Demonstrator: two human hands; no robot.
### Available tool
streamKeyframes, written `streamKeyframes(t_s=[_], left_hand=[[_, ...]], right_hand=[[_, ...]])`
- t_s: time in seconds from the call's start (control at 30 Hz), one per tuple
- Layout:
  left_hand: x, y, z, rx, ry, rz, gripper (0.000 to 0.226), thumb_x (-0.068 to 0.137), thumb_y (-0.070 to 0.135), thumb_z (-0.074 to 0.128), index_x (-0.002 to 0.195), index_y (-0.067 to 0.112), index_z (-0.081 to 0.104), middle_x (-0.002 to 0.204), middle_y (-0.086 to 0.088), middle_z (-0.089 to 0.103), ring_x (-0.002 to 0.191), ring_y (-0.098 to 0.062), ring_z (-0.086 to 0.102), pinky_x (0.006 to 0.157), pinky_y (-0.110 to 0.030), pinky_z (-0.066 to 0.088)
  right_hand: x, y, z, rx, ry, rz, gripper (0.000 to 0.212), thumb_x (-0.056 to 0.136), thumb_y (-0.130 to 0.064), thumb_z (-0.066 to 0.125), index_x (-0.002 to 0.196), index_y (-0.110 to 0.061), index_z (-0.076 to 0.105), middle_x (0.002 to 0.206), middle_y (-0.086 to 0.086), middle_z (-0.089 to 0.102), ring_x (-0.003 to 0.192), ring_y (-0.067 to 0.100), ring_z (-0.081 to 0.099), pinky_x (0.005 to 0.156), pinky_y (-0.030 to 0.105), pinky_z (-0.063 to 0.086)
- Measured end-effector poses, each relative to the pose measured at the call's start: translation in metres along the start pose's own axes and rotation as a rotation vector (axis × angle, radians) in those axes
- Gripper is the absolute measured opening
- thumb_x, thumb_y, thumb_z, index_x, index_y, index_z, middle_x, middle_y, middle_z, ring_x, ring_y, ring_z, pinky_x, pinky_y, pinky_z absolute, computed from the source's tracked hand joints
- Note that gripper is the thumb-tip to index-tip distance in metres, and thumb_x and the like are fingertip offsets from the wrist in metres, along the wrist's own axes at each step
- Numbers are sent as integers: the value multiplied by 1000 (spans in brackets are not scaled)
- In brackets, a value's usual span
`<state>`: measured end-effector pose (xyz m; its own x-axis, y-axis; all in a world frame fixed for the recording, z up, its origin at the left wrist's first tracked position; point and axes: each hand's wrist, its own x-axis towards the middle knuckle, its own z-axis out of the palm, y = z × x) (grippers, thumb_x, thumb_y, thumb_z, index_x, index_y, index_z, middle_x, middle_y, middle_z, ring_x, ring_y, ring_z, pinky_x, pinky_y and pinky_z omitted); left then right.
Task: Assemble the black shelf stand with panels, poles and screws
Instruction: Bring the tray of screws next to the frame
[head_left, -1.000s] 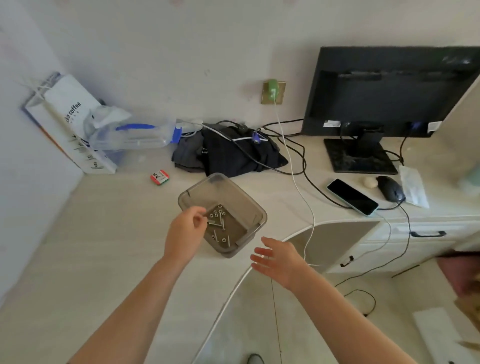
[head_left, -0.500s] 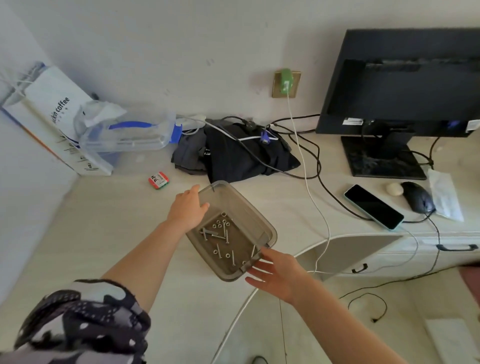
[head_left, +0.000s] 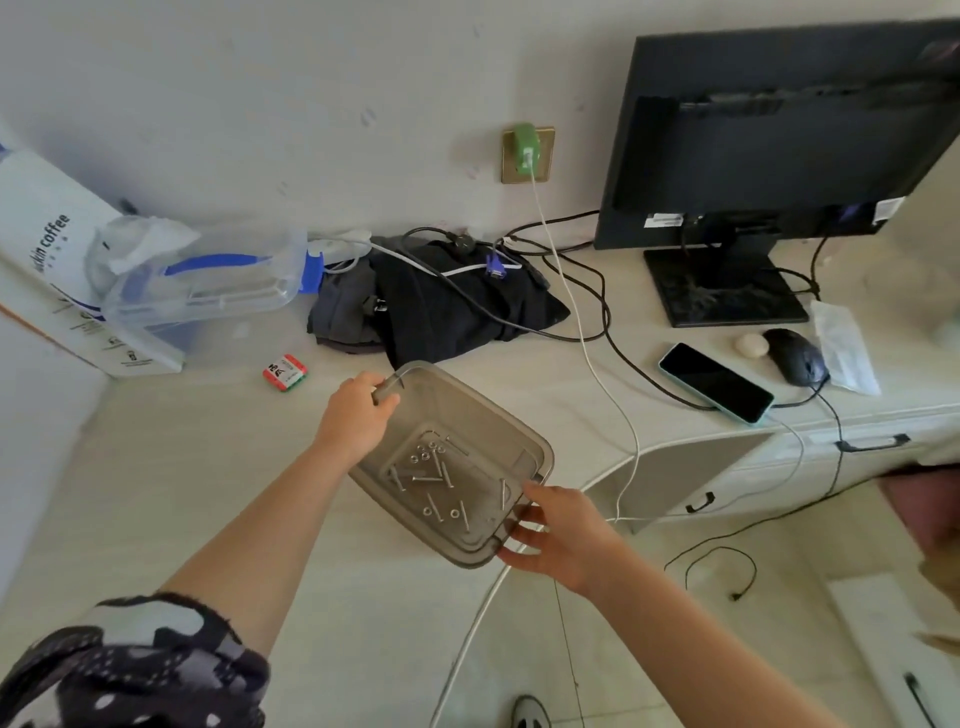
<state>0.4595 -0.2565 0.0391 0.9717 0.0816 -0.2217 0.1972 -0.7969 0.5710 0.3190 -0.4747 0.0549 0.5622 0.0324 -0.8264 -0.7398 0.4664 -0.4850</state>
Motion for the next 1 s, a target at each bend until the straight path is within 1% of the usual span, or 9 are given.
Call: streamKeyframes(t_s=[0.1, 0.17, 0.23, 0.33, 0.4, 0.53, 0.67, 0.83, 1.0], left_hand=[[-14, 9, -1, -83, 11, -33, 37, 100, 28, 59, 130, 6, 57, 116, -11, 62, 107, -29, 57, 86, -32, 40], [-25, 13, -2, -157, 10, -67, 36, 100, 31, 59, 125, 7, 59, 114, -7, 60, 105, -27, 56, 86, -33, 41], [-36, 15, -1, -235, 12, -78, 33, 98, 33, 61, 119, 6, 62, 116, -9, 62, 103, -28, 58, 86, -36, 44], [-62, 20, 3, -340, -41, -62, 28, 99, 33, 61, 113, 8, 61, 107, -6, 60, 87, -20, 55, 79, -33, 42], [-82, 21, 9, -401, -97, -52, 27, 99, 33, 60, 112, 9, 61, 106, -6, 61, 89, -21, 57, 79, -35, 45], [-124, 21, 24, -463, -194, -40, 32, 98, 35, 61, 115, 8, 64, 109, -10, 66, 99, -28, 63, 90, -44, 51], [-167, 24, 44, -493, -278, -14, 32, 97, 34, 64, 113, 7, 66, 109, -14, 68, 103, -33, 65, 94, -49, 53], [-218, 32, 70, -504, -376, 40, 31, 96, 33, 65, 108, 4, 67, 106, -21, 70, 88, -28, 64, 93, -53, 54], [-269, 38, 103, -466, -474, 70, 29, 96, 31, 66, 108, 5, 66, 105, -17, 71, 103, -35, 67, 98, -53, 52]], right_hand=[[-6, 6, -9, 6, 56, -52, 14, 99, -17, 56, 103, -4, 60, 87, 12, 51, 77, 26, 56, 79, 49, 57], [-12, 12, -18, 0, 95, -97, 19, 100, -20, 55, 112, -5, 59, 89, 11, 51, 79, 27, 55, 75, 47, 57], [-22, 21, -27, -2, 129, -146, 19, 101, -22, 53, 112, -7, 58, 91, 11, 51, 83, 27, 55, 74, 46, 56], [-42, 39, -41, 21, 191, -210, 15, 102, -23, 51, 103, -9, 55, 85, 9, 51, 84, 26, 53, 74, 45, 55], [-58, 54, -50, 37, 231, -252, 12, 102, -22, 51, 101, -10, 53, 82, 7, 50, 82, 25, 51, 68, 41, 53], [-90, 91, -70, 84, 326, -337, 7, 101, -19, 53, 100, -13, 49, 80, 6, 51, 69, 19, 51, 61, 36, 48], [-121, 131, -95, 115, 442, -377, 6, 101, -20, 54, 103, -14, 52, 86, 8, 53, 75, 21, 50, 61, 35, 48], [-160, 179, -127, 177, 557, -399, 10, 101, -20, 53, 110, -15, 54, 88, 7, 56, 75, 20, 52, 58, 33, 49], [-191, 227, -167, 236, 656, -418, 9, 99, -21, 57, 107, -18, 55, 88, 8, 56, 74, 21, 52, 57, 31, 49]])
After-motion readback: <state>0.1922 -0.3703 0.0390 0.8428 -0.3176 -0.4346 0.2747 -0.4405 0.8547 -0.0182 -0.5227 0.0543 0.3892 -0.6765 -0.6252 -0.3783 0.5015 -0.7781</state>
